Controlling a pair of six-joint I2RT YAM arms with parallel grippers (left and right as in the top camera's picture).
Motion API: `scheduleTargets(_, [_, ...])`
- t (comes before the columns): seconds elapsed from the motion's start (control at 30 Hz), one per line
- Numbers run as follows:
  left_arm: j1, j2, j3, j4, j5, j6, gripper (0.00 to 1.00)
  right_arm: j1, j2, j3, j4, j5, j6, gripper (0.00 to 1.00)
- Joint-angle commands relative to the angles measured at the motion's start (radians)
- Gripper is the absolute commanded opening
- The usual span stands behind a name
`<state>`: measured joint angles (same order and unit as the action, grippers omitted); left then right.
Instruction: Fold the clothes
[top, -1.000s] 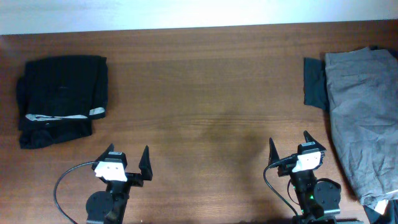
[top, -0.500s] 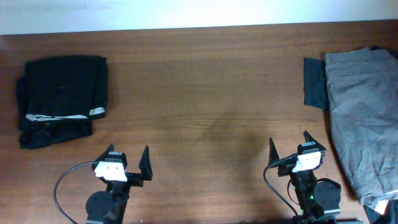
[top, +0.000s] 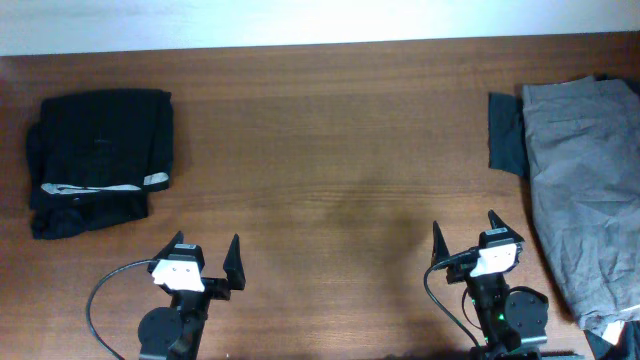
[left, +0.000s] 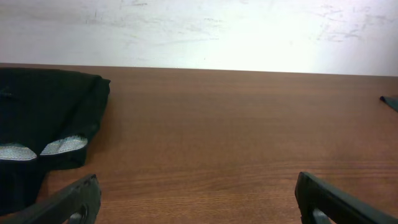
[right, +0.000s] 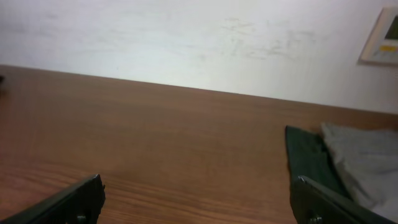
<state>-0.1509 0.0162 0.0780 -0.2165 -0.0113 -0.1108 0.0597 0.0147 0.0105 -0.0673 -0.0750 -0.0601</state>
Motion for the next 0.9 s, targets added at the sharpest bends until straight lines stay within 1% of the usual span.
scheduleTargets(0.0, [0.003, -0.011, -0.013, 0.005, 0.011, -0.008, 1.00, 0.005, -0.008, 0.041, -0.009, 0.004, 0.114, 0.99])
scheduleTargets(0.1, [0.003, -0.011, -0.013, 0.005, 0.011, -0.008, 1.00, 0.005, -0.008, 0.135, -0.053, 0.005, 0.179, 0.99])
scheduleTargets(0.23, [0.003, -0.011, -0.013, 0.005, 0.011, -0.008, 1.00, 0.005, 0.024, 0.296, -0.130, 0.010, 0.185, 0.99])
scheduleTargets(0.33, [0.003, -0.011, -0.013, 0.005, 0.011, -0.008, 0.99, 0.005, 0.096, 0.442, -0.213, 0.016, 0.186, 0.99])
scheduleTargets(0.4, [0.003, -0.011, -0.013, 0.005, 0.011, -0.008, 0.99, 0.005, 0.177, 0.577, -0.303, 0.017, 0.206, 0.99])
scheduleTargets(0.5, [0.003, -0.011, -0.013, 0.005, 0.011, -0.008, 0.99, 0.005, 0.331, 0.788, -0.440, 0.017, 0.208, 0.99])
scheduleTargets(0.57, [0.003, -0.011, -0.013, 0.005, 0.011, -0.008, 0.99, 0.005, 0.464, 0.948, -0.541, 0.021, 0.208, 0.99])
scheduleTargets(0.67, [0.003, -0.011, -0.013, 0.005, 0.012, -0.008, 0.99, 0.005, 0.673, 1.185, -0.700, 0.088, 0.205, 0.99])
scheduleTargets(0.77, [0.003, -0.011, -0.013, 0.005, 0.012, -0.008, 0.99, 0.005, 0.876, 1.398, -0.830, 0.143, 0.166, 0.99])
scheduleTargets(0.8, [0.003, -0.011, -0.013, 0.005, 0.011, -0.008, 0.99, 0.005, 0.978, 1.503, -0.901, 0.143, 0.146, 0.99])
scheduleTargets(0.87, [0.003, -0.011, -0.013, 0.005, 0.011, -0.008, 0.99, 0.003, 1.093, 1.625, -0.988, 0.158, 0.139, 0.99])
